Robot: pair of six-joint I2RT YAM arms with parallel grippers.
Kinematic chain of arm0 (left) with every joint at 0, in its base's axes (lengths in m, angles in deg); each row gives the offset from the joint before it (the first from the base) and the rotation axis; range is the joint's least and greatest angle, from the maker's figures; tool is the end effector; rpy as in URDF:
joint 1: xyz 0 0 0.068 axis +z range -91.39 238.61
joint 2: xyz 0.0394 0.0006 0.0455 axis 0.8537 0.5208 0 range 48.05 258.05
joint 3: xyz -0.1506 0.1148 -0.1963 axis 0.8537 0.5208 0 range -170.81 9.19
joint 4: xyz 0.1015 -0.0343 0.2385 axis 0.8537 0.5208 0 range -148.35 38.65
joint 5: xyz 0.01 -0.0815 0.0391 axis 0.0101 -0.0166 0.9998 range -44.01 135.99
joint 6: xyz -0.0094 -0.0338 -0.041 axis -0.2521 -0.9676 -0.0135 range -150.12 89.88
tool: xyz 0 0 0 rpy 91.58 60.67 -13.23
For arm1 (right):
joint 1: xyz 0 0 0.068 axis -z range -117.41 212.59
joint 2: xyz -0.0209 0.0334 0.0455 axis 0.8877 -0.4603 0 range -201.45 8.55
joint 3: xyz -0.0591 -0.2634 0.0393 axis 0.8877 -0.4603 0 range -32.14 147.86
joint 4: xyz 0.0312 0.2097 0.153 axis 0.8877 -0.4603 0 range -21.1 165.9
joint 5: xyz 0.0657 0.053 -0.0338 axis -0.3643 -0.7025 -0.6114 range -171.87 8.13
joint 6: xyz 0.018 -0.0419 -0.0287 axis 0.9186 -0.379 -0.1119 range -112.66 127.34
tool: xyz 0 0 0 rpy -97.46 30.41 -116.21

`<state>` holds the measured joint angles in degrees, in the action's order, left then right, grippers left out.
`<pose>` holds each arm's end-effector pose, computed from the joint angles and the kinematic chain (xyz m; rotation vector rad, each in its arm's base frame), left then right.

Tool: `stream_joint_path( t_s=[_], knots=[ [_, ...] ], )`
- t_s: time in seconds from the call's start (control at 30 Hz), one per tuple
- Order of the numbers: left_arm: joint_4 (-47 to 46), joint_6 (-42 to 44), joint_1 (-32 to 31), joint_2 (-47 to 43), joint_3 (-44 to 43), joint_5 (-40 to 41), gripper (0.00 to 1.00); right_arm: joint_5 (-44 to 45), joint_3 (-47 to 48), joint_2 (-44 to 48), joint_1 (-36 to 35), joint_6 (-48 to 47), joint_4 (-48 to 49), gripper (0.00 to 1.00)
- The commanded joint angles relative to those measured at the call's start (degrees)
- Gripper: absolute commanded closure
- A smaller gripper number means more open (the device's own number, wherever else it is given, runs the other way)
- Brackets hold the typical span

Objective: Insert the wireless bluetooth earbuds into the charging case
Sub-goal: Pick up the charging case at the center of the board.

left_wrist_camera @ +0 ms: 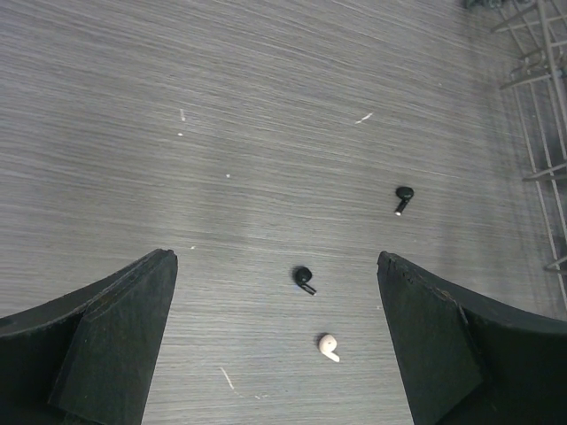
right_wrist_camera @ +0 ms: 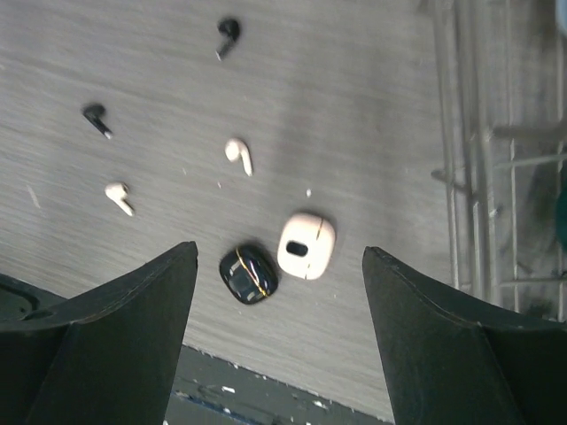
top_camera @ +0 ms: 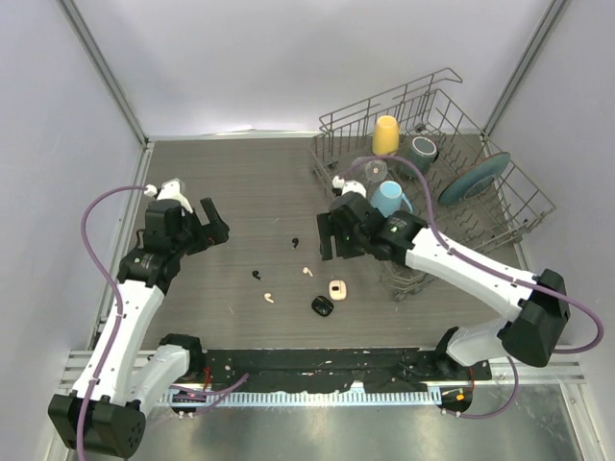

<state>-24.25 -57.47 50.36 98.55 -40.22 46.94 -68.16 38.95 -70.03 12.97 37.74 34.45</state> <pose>0.1860 -0.0263 0.3093 -0.3750 2.1723 -0.3319 0.1942 0.2154 0.3179 -0.2970 2.4060 0.3601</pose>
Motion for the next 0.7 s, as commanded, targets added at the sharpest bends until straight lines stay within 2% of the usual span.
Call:
stream_joint_path(
  t_s=[0.0,0.17,0.37,0.47,0.53,0.67],
  knots=[
    [0.5,1.2,-0.2,-1.7,1.0,4.8,0.00,1.2,-3.1,0.5,-2.6,4.5,0.9,0.21],
    [1.0,1.2,-0.2,-1.5,0.9,6.5,0.00,4.7,-8.2,1.0,-4.7,8.1,1.6,0.25],
    [1.4,1.2,-0.2,-0.7,0.8,6.5,0.00,5.7,-16.5,2.8,-6.8,15.5,8.8,0.26],
    [1.2,1.2,-0.2,-0.7,0.8,6.4,0.00,6.0,-17.1,4.0,-6.9,14.4,9.8,0.25],
    [1.1,1.0,-0.2,-0.6,0.8,6.4,0.00,6.7,-18.2,4.9,-6.9,13.6,11.6,0.19],
    [1.2,0.5,-0.1,-0.8,0.9,6.3,0.00,7.1,-18.6,5.7,-6.8,11.3,12.8,0.19]
  ],
)
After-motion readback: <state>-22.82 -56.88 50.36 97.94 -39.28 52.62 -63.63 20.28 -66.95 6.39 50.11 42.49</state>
